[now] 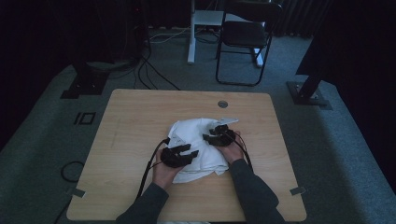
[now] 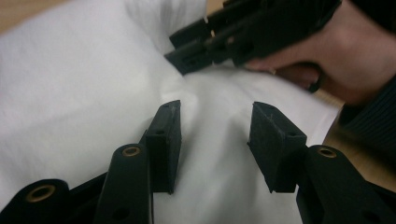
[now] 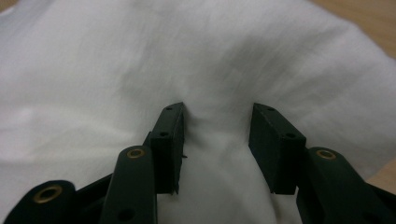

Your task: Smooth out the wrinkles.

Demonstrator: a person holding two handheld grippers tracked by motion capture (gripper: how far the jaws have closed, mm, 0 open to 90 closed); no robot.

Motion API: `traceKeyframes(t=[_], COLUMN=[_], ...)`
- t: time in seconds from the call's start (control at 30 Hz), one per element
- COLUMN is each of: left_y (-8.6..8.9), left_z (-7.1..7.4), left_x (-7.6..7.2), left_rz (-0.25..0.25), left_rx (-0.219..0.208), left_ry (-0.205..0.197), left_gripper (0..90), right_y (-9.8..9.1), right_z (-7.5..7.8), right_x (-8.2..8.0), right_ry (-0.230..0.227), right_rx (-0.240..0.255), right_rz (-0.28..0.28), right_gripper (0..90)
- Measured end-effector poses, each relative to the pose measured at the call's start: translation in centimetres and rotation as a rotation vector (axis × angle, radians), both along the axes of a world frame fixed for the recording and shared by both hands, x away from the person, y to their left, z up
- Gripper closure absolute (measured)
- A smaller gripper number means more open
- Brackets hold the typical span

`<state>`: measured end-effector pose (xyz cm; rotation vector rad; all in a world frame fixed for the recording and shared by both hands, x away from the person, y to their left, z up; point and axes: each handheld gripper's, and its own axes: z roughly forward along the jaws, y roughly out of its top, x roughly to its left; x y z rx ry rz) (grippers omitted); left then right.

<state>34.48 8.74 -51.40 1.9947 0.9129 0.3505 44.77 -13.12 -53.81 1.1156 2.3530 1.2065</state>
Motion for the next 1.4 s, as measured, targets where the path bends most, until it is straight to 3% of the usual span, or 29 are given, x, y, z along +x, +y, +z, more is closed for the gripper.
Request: traceKeyframes(t=[0.07,0.17,0.23,0.37,0.57,0.87,1.03,1.2,1.3,1.4], left_y=[0.0,0.3,0.4,0.8,2.3,3.8,3.9,4.2,5.1,6.8], left_z=[-0.9,-1.2,-1.2,-1.2,-1.6,-1.5,-0.5,1.6,2.8,3.7], left_x=[0.2,0.8,1.1,1.8,3.7,6.4,5.7,4.1,2.9,1.7], left_rz=[0.006,0.019,0.027,0.037,0.063,0.043,0.022,0.024,0.03,0.055], left_rx=[0.031,0.019,0.035,0.05,0.068,0.038,-0.001,-0.033,-0.055,-0.097], left_ry=[-0.006,0.006,0.003,0.003,-0.011,0.006,-0.017,-0.06,-0.086,-0.114], left_gripper=[55.6,58.6,59.3,60.1,61.9,62.8,51.8,42.6,41.0,40.6], right_y=[0.0,0.1,0.2,0.5,1.8,2.6,1.9,0.2,-1.6,-3.5], right_z=[-0.3,-0.8,-1.1,-1.4,-1.6,-1.4,-0.3,2.3,3.8,4.3], right_x=[0.1,0.2,0.3,0.4,1.1,2.3,2.1,0.5,-1.0,-2.4], right_ry=[0.021,0.038,0.045,0.045,0.027,0.035,0.021,-0.053,-0.08,-0.095], right_rx=[0.004,0.019,0.038,0.067,0.066,0.068,0.088,0.135,0.147,0.132], right_rz=[-0.002,-0.016,-0.028,-0.05,-0.082,-0.131,-0.127,-0.132,-0.124,-0.112], right_gripper=[54.7,54.7,54.8,54.9,54.9,55.0,50.1,43.2,40.6,39.2])
